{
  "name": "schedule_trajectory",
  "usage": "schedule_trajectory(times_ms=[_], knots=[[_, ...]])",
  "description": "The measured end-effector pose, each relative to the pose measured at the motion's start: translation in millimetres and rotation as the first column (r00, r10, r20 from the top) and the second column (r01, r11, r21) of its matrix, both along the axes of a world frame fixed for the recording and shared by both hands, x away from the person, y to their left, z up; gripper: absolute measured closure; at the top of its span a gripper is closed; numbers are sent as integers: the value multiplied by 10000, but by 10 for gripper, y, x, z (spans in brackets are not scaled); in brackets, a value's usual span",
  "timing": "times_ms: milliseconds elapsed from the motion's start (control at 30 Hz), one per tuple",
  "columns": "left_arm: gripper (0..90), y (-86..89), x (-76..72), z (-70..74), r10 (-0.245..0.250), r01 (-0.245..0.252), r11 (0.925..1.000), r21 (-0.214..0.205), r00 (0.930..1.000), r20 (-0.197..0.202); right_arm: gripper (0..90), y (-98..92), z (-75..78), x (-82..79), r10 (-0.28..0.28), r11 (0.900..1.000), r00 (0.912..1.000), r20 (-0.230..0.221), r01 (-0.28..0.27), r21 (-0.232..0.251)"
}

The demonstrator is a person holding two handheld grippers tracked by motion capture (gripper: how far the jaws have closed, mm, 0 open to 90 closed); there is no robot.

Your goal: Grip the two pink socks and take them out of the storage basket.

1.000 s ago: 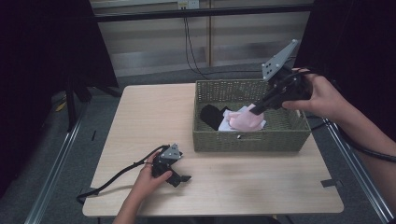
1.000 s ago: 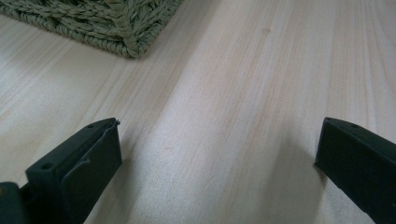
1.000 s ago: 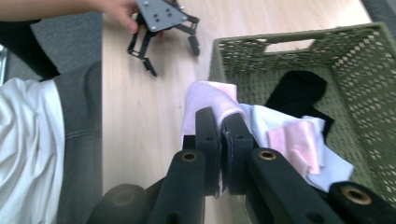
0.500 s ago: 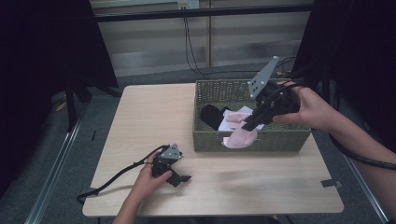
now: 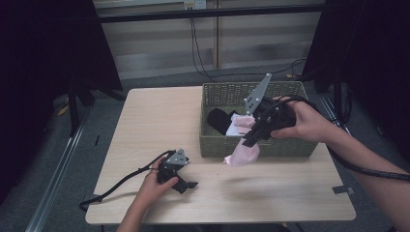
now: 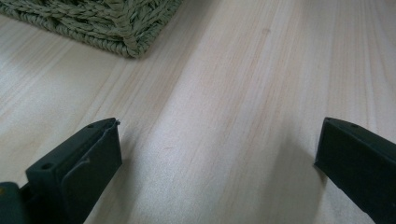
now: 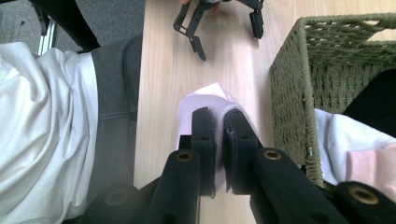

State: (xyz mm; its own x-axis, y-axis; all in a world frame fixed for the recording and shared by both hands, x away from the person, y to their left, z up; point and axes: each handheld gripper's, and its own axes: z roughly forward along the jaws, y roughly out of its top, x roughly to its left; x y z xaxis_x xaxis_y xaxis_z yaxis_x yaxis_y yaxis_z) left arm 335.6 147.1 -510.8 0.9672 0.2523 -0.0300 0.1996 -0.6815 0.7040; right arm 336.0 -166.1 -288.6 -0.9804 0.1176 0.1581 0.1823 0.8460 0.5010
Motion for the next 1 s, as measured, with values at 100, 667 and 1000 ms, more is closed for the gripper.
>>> schedule_trajectory(times_ms=[100,667,1000], knots=[[0,1,-1,2,-3,3,10000,32,10000,8,817,33,-83,16,12,9999,10000,-85,-13,-124],[0,1,1,1,-10,9,10000,22,10000,4,647,-6,-249,176,-721,9971,9973,-147,718,-239],[0,1,1,2,-7,7,10000,37,10000,17,543,-266,-371,501,-2208,9753,9750,265,2210,-39]])
